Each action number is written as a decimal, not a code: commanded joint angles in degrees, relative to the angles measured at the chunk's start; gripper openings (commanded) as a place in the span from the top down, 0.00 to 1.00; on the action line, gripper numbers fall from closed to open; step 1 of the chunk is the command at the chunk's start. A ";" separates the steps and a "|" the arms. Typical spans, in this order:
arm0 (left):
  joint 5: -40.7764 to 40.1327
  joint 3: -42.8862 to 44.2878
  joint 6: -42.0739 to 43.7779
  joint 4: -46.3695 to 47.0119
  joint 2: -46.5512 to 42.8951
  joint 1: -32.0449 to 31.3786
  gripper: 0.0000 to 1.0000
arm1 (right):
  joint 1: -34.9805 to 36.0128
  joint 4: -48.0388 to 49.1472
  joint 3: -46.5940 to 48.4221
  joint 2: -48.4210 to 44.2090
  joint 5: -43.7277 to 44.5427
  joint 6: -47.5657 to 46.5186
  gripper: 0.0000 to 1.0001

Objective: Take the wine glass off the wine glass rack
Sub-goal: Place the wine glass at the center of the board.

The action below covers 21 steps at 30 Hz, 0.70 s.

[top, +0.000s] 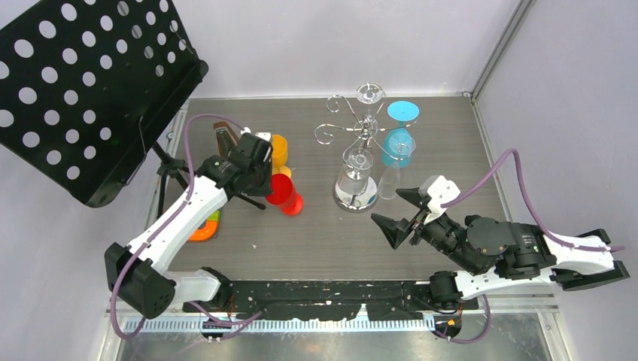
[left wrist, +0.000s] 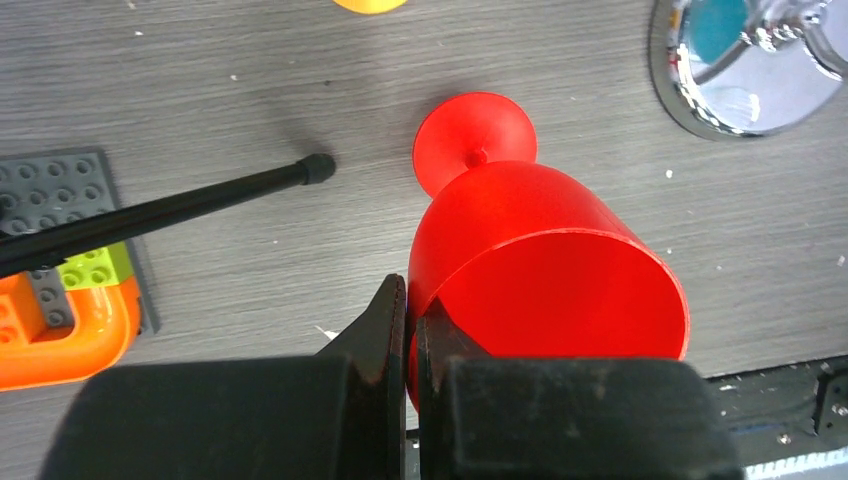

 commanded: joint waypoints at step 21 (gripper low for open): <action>-3.83 9.87 7.94 -6.77 14.20 3.88 1.00 | 0.23 -0.79 -3.83 -4.06 2.96 5.08 0.18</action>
